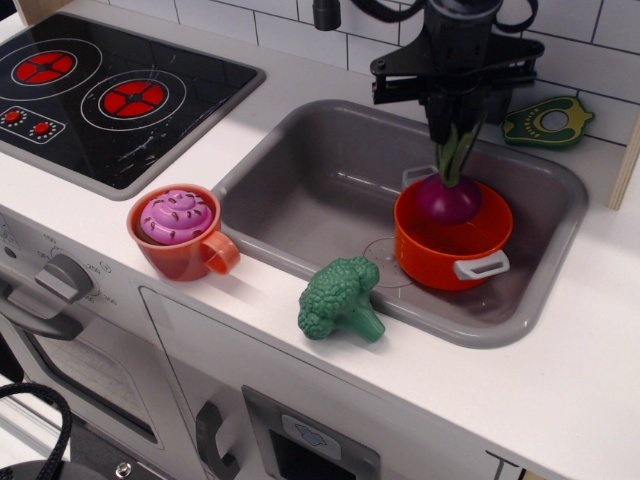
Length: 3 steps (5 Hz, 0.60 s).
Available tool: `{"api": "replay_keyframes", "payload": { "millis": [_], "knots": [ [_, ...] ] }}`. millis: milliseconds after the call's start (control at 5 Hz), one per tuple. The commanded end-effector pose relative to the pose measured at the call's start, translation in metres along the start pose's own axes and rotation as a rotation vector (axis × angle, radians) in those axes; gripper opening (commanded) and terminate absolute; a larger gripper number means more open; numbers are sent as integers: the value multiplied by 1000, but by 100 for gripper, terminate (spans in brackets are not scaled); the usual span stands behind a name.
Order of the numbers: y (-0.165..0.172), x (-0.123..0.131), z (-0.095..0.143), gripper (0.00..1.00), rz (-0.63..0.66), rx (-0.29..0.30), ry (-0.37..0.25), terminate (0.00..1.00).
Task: Put beet in pot sink
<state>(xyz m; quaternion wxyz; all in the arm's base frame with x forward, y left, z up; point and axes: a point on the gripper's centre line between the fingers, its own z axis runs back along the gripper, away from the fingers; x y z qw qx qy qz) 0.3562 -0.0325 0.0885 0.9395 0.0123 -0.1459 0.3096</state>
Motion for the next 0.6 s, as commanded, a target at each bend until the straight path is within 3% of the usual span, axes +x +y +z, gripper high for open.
{"api": "replay_keyframes", "payload": {
  "millis": [0,200,400],
  "knots": [
    [-7,5,28,100,-6,-48,-41,0],
    [-7,5,28,100,-6,-48,-41,0],
    [-7,5,28,100,-6,-48,-41,100]
  ]
}}
